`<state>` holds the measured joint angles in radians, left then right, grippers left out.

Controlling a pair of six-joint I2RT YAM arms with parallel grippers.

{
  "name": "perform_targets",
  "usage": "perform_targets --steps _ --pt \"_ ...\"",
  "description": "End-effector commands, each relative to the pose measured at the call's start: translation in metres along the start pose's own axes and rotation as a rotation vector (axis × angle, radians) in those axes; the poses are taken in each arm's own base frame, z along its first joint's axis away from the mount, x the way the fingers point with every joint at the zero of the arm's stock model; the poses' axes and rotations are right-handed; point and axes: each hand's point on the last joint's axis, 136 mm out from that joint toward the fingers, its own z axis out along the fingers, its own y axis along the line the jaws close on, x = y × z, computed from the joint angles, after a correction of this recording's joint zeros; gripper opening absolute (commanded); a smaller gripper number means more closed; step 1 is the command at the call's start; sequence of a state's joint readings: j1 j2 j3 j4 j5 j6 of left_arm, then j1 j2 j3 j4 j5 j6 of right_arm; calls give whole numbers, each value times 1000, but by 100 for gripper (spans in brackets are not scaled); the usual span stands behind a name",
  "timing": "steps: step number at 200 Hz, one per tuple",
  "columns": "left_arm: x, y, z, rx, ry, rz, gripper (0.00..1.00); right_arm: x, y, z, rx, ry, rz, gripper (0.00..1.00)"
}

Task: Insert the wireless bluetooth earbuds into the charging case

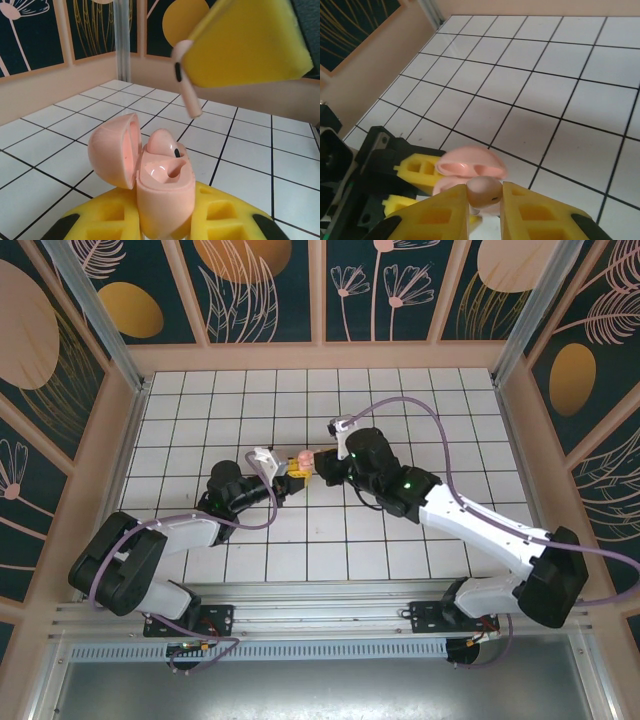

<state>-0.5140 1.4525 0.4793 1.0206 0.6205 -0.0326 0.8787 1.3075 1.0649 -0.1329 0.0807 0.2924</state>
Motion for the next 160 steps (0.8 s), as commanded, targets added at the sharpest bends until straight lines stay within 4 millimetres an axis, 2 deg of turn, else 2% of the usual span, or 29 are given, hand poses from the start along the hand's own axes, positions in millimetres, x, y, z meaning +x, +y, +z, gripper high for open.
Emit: perform_targets --steps 1,54,160 --pt "-18 -5 5 28 -46 57 7 -17 15 5 -46 -43 -42 21" --pt "-28 -5 4 20 -66 65 7 -10 13 14 -37 -22 -48 21" --pt "-40 1 1 -22 -106 57 7 4 17 10 -52 22 -60 20"
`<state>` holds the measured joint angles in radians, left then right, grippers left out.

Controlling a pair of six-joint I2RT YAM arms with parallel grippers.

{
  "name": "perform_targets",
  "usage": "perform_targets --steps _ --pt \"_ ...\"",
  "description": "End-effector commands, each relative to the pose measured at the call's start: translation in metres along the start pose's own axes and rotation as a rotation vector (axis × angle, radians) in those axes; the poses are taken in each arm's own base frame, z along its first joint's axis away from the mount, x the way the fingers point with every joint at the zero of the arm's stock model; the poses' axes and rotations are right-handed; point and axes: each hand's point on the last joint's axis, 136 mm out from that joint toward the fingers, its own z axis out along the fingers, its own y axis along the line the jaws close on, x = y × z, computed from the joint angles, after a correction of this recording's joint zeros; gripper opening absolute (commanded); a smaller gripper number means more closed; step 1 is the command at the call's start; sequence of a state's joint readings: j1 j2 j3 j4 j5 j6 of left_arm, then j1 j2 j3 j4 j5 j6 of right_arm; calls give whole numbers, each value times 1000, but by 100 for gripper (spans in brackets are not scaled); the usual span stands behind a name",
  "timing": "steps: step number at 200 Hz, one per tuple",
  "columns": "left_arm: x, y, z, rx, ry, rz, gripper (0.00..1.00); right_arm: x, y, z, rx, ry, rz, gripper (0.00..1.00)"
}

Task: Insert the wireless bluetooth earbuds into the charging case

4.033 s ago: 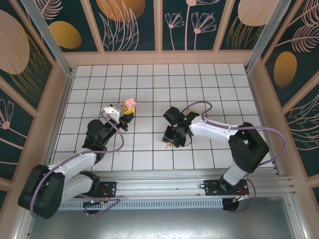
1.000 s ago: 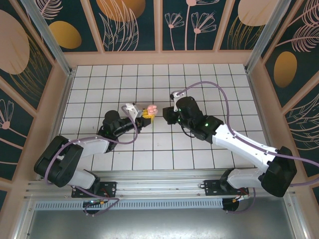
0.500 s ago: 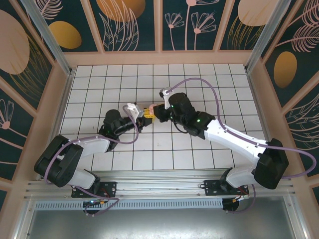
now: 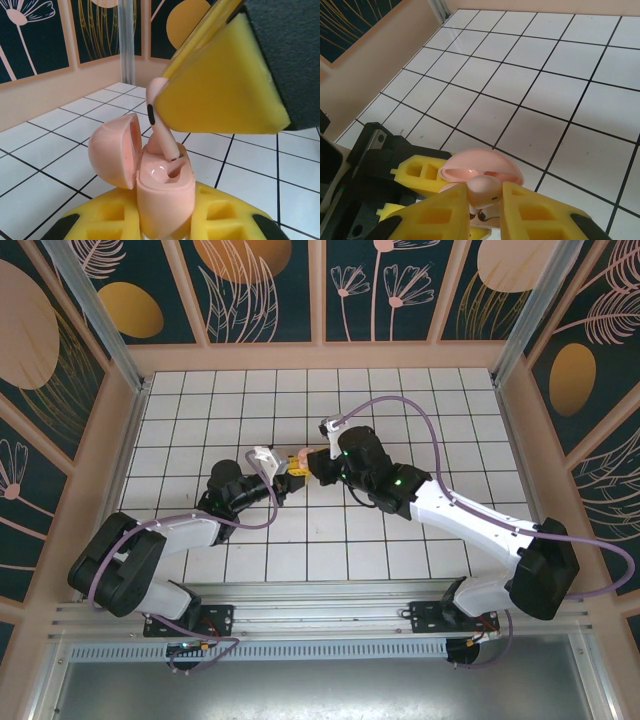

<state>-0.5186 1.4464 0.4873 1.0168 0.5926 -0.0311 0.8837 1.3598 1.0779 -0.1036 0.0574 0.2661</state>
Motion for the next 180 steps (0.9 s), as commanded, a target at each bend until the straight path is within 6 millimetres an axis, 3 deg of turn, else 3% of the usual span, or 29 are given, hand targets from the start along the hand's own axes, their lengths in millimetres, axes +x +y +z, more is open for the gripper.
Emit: perform_targets --steps 1,138,180 --pt "-35 -2 1 1 -97 49 7 -1 11 -4 -30 3 -31 20" --pt "-43 2 -1 -35 -113 62 7 15 13 -4 -33 38 -22 23" --pt "-43 2 -2 -36 -111 67 7 1 17 -8 -46 -3 -22 31"
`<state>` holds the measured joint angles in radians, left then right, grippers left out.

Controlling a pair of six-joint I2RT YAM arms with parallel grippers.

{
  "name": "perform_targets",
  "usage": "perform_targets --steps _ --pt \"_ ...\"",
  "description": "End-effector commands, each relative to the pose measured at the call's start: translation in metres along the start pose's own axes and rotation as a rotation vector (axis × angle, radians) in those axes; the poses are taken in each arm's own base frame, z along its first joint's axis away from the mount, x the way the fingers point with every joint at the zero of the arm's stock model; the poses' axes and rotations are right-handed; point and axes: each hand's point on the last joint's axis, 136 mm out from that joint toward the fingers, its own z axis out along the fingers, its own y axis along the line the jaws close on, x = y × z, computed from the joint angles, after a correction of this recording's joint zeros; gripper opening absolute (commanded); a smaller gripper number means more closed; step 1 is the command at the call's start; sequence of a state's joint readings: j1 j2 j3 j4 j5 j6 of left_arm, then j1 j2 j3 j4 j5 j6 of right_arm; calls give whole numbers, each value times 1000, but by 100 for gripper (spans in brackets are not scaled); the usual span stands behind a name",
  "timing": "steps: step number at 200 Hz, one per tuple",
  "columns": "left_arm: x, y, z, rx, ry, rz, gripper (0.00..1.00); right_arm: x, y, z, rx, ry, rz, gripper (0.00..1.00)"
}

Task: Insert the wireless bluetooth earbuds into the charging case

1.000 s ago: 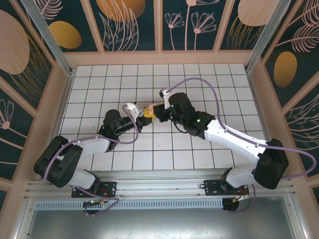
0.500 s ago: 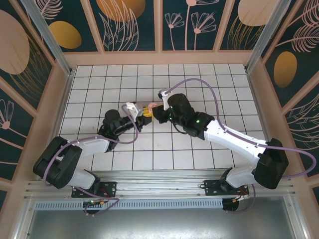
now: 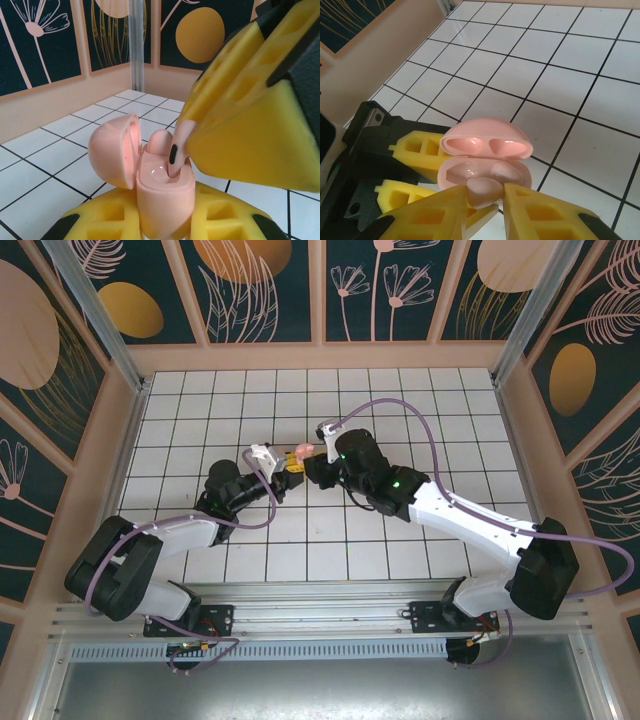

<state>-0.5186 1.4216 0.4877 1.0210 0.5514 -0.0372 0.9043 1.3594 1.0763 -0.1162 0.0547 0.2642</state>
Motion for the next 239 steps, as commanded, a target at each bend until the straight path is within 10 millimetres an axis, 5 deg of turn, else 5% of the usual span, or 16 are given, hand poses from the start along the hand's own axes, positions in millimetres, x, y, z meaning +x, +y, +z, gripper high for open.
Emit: perform_targets --steps 1,83,124,239 --pt "-32 -3 1 5 -85 56 7 -6 9 -8 -31 -24 -11 31" --pt "-31 -4 1 8 -80 60 7 -40 21 -46 -188 -143 123 57" --pt "-33 -5 0 11 -81 65 7 -44 14 -58 -290 -146 238 57" --pt "-37 -6 1 19 -89 72 7 -24 2 -30 -403 -17 435 47"
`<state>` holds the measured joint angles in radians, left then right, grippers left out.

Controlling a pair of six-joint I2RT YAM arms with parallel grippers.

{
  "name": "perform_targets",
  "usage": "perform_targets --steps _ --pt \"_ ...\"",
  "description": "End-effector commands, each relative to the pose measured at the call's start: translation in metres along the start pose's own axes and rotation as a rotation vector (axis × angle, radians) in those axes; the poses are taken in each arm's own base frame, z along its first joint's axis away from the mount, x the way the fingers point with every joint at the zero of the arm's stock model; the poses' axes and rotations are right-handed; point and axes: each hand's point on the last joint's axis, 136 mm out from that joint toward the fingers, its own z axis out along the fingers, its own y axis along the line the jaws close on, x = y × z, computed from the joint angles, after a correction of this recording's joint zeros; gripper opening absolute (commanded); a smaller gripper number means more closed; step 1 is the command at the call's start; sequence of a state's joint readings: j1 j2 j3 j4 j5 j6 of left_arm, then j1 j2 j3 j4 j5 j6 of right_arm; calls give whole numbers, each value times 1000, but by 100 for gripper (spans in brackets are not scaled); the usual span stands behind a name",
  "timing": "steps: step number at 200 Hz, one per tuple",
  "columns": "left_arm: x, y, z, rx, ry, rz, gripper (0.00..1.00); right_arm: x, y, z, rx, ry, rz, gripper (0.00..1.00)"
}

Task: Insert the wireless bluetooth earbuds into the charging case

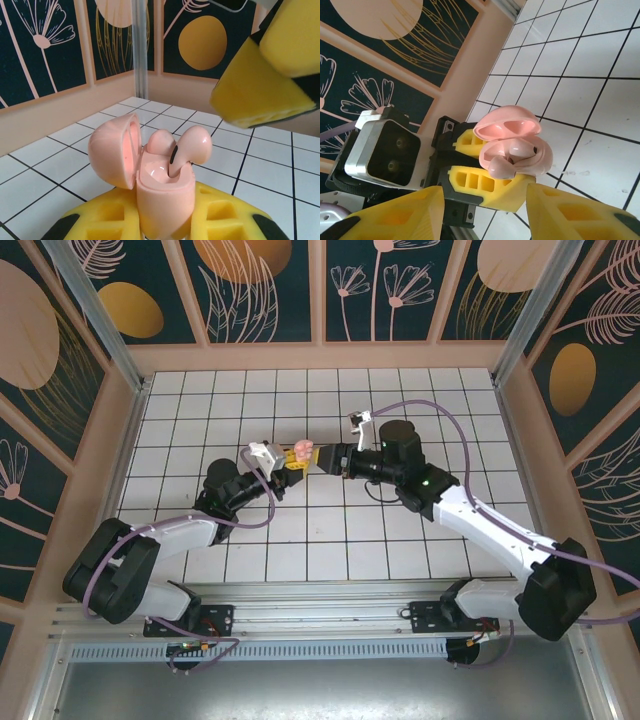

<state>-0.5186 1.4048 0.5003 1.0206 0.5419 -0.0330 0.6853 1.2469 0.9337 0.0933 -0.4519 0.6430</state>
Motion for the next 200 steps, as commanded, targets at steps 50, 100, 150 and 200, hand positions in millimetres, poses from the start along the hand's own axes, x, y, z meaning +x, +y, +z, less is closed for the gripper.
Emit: perform_targets --steps 50,100,150,200 --pt "-26 -7 1 25 -60 57 7 -7 7 10 -76 4 9 44" --pt "-25 -7 1 23 -60 55 7 -7 13 6 -109 -2 6 36" --pt "-24 -7 1 23 -58 52 7 -3 13 8 -121 11 16 31" --pt "-24 -7 0 22 -59 52 7 -3 8 7 -95 6 16 35"
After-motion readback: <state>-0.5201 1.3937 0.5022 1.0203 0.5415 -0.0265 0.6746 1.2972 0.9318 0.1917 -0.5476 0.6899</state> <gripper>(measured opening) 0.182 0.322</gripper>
